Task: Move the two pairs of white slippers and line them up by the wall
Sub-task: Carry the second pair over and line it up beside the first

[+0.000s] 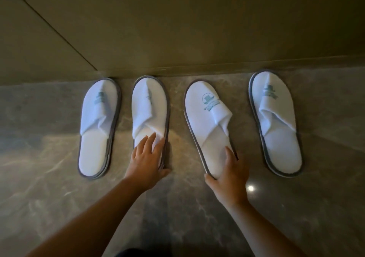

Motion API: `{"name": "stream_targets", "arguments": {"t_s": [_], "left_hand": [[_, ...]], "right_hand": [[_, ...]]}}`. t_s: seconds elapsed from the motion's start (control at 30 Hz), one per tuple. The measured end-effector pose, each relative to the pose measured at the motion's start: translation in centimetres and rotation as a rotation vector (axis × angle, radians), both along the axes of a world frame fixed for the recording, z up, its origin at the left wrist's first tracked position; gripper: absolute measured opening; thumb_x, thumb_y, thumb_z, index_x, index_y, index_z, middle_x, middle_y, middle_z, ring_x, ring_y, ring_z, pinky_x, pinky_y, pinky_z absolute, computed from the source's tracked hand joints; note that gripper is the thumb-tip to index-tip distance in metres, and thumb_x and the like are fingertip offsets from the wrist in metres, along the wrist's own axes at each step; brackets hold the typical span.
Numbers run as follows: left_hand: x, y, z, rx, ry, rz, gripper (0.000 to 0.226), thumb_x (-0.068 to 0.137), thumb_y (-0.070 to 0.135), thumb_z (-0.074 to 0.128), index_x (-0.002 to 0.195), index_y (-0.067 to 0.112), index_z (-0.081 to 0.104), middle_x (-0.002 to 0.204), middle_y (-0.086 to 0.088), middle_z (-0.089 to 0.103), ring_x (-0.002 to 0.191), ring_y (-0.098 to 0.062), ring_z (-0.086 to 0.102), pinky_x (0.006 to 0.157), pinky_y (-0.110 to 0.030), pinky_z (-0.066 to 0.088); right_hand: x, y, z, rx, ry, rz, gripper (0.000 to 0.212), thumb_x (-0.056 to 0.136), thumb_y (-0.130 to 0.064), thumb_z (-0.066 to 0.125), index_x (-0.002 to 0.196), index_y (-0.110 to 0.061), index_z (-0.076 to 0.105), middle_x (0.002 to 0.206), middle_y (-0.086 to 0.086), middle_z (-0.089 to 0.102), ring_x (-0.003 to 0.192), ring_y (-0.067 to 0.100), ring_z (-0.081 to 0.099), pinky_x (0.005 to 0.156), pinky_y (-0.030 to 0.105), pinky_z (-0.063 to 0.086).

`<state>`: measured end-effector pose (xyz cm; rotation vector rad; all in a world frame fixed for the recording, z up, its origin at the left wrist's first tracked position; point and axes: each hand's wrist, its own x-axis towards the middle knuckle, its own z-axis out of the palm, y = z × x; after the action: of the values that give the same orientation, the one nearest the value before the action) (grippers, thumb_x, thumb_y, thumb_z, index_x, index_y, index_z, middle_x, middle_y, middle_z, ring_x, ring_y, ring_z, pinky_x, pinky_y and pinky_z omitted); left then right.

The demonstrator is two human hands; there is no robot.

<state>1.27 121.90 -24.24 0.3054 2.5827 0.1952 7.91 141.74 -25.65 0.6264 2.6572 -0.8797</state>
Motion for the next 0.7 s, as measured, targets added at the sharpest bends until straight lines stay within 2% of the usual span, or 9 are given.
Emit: {"name": "stream_targets", "arguments": {"t_s": [0.17, 0.33, 0.53, 0.7], "left_hand": [[-0.6, -1.1, -0.9, 0.031, -0.026, 0.049, 0.090, 0.075, 0.049, 0.060, 0.141, 0.024, 0.005, 0.155, -0.010, 0.001, 0.142, -0.031, -0.002, 0.113, -0.051, 0.011], [-1.1, -1.3, -1.6, 0.030, -0.036, 0.031, 0.086, 0.076, 0.049, 0.057, 0.141, 0.027, 0.005, 0.155, -0.008, 0.001, 0.141, -0.032, -0.001, 0.113, -0.053, 0.014], [-1.2, -1.7, -1.9, 0.006, -0.029, -0.006, 0.086, 0.077, 0.052, 0.055, 0.141, 0.028, 0.003, 0.155, -0.006, 0.000, 0.142, -0.031, -0.003, 0.113, -0.050, 0.012], [-1.0, -1.8, -1.8, 0.011, -0.036, -0.009, 0.085, 0.078, 0.052, 0.053, 0.140, 0.028, 0.000, 0.155, -0.005, -0.002, 0.142, -0.029, -0.005, 0.114, -0.049, 0.009]], "right_hand": [[-0.6, -1.0, -0.5, 0.104, -0.060, 0.035, 0.093, 0.066, -0.049, 0.068, 0.137, -0.021, 0.016, 0.146, 0.015, 0.024, 0.130, 0.031, 0.028, 0.104, 0.042, 0.033], [-1.7, -1.0, -1.0, 0.097, -0.067, 0.112, 0.096, 0.068, -0.044, 0.069, 0.139, -0.023, 0.008, 0.151, 0.014, 0.009, 0.136, 0.032, 0.015, 0.109, 0.045, 0.026], [-2.6, -3.2, -0.7, 0.123, -0.071, 0.079, 0.091, 0.069, -0.046, 0.067, 0.138, -0.022, 0.014, 0.150, 0.017, 0.013, 0.133, 0.034, 0.021, 0.106, 0.046, 0.028], [-4.1, -4.7, -0.7, 0.131, -0.084, 0.094, 0.092, 0.069, -0.050, 0.065, 0.139, -0.024, 0.010, 0.150, 0.015, 0.013, 0.131, 0.033, 0.022, 0.104, 0.044, 0.031]]}}
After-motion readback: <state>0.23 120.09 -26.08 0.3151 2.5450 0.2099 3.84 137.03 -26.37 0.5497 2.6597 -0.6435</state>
